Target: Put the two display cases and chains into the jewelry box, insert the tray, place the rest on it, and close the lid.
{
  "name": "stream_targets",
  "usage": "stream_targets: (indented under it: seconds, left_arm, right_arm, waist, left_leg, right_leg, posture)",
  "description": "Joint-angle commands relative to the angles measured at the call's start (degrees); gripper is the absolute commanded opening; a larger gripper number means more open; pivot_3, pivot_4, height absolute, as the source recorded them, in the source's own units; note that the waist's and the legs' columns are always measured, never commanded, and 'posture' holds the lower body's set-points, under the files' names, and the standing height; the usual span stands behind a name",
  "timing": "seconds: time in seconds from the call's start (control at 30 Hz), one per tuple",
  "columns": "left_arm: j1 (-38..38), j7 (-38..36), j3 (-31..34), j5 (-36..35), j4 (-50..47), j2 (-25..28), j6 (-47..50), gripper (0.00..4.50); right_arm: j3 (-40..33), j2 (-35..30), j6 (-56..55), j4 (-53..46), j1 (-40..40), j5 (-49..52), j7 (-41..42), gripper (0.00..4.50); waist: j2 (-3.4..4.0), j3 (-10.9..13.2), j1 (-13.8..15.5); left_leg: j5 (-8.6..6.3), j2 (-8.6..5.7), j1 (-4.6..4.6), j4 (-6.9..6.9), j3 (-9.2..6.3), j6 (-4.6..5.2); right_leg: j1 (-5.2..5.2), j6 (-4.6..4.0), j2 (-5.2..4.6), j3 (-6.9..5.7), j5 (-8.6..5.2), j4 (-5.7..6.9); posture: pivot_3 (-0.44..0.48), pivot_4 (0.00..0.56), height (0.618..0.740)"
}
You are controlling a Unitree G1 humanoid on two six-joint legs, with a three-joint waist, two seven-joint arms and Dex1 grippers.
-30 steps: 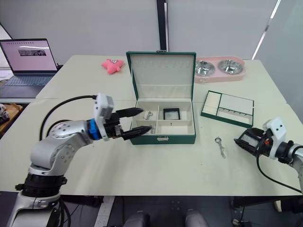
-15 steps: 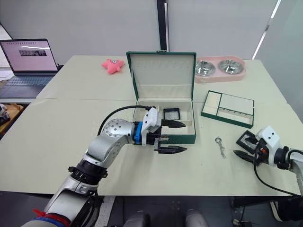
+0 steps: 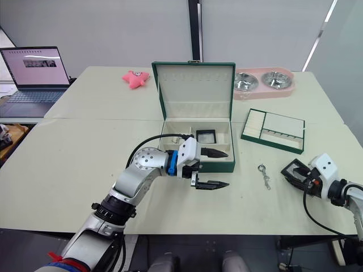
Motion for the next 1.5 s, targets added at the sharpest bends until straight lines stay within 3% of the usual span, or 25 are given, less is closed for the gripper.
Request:
stream_targets:
  seconds: [0.03,0.2,0.6,0.97,1.27,1.5]
  left_arm:
    - [-0.4,0.0,0.3,-0.3,-1.4,-0.7,-0.5,4.5]
    - [-0.5,0.7,0.8,-0.7,-1.8,-1.5,0.0,4.5]
    - [-1.1,1.4,1.5,-0.8,-1.4,-2.5,0.4,4.5]
    - [3.5,6.8,3.8,-0.4,-5.1,-1.4,0.7,4.5]
    - [14.4,15.7,9.2,-0.1,-15.2,2.9,3.2,4.5]
    - [24.1,23.7,18.2,-3.6,-24.9,3.9,5.5,4.5]
  right_arm:
    - [-2.1,-0.1,-1.1,-0.6,0.2,0.2,-0.4,1.17]
    - [-2.4,0.0,-1.6,-0.7,0.7,0.4,-0.7,0.02]
    - [-3.9,-1.1,0.4,-3.0,0.6,2.5,0.3,0.02]
    - [-3.4,-4.7,14.5,-20.5,-2.4,9.8,3.0,0.02]
    - [7.7,-3.6,21.3,-23.7,-18.5,11.2,6.1,0.02]
    - [21.8,3.9,16.8,-13.7,-34.8,4.2,12.9,0.02]
  waist:
    - [0.0,0.0,0.0]
    - [0.0,0.0,0.0]
    - [0.0,0.0,0.0]
    - [0.03,0.0,0.0]
    - [0.03,0.0,0.0]
    - [0.0,0.0,-0.2]
  left_leg:
    - [0.0,0.0,0.0,0.0,0.0,0.0]
    - [0.0,0.0,0.0,0.0,0.0,0.0]
    - [0.0,0.0,0.01,0.0,0.0,0.0]
    - [0.0,0.01,0.0,0.0,-0.03,0.0]
    - [0.0,0.04,0.0,0.01,-0.11,0.01]
    - [0.0,0.07,-0.02,-0.02,-0.09,0.01]
  right_leg:
    - [0.0,0.0,0.0,0.0,0.0,0.0]
    - [0.01,0.0,0.0,0.0,0.0,0.0]
    - [0.02,0.0,0.0,0.0,0.0,0.0]
    - [0.03,0.0,0.01,0.0,0.0,0.0]
    - [0.01,0.0,0.0,-0.06,0.0,-0.01]
    - [-0.08,0.0,-0.03,-0.06,0.0,0.0]
  posture:
    - [0.0,0.15,0.74]
    - [0.0,0.15,0.74]
    - [0.0,0.15,0.74]
    - [0.0,0.15,0.74]
    - [0.0,0.15,0.74]
    - [0.0,0.15,0.74]
